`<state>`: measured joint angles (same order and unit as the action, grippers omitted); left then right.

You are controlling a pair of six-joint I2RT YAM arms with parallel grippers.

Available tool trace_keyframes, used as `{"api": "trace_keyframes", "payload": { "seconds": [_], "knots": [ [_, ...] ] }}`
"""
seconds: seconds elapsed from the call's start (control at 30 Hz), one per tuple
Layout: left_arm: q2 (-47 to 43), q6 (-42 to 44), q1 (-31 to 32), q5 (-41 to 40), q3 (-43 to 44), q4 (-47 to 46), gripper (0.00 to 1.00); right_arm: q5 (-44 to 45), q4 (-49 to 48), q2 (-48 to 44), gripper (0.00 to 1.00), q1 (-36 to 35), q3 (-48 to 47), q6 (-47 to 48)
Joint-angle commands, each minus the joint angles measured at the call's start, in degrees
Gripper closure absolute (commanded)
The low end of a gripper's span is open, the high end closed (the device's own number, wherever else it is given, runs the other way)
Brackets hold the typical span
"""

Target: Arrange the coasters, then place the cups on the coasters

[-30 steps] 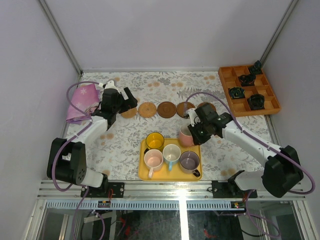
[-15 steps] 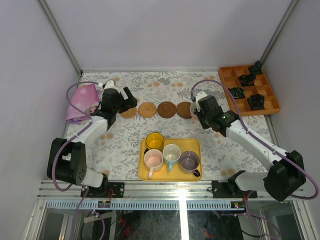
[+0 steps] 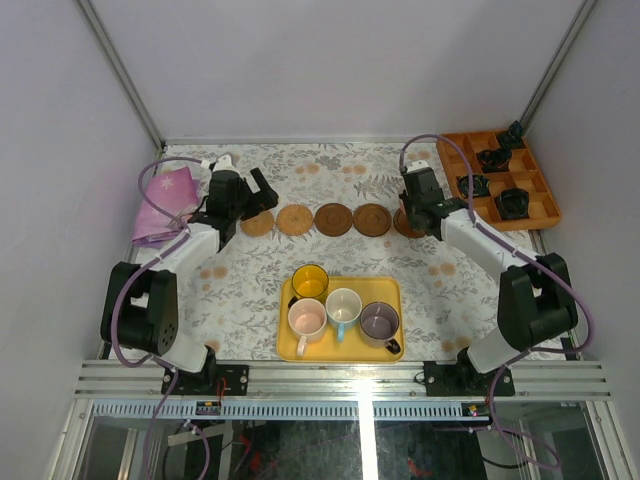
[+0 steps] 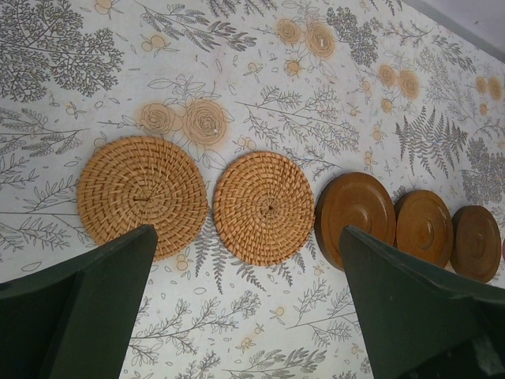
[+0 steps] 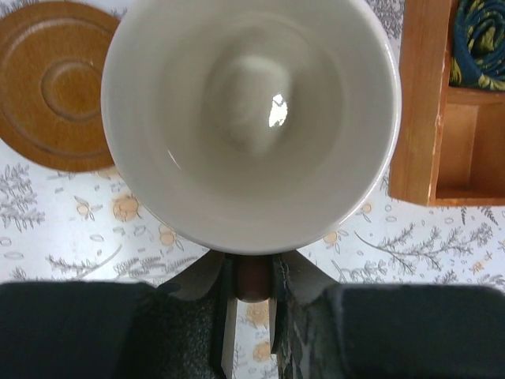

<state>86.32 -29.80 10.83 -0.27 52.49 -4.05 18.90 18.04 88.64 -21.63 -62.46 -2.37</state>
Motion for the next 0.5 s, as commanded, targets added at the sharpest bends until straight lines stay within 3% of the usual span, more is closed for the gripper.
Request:
{"api": "trace_keyframes", "payload": {
  "seconds": [0.0,0.47],
  "knots": [
    [1.33,-0.34,-0.11,0.77,2.76,-3.09,0.0,3.68,-8.13,1.33,1.0,0.51,-5.98,-2.23],
    [2.19,1.05,-0.02,0.23,3.92,-1.15,0.0,1.45,-5.04,6.1,1.0,2.13,-7.07,-5.63]
  ]
}}
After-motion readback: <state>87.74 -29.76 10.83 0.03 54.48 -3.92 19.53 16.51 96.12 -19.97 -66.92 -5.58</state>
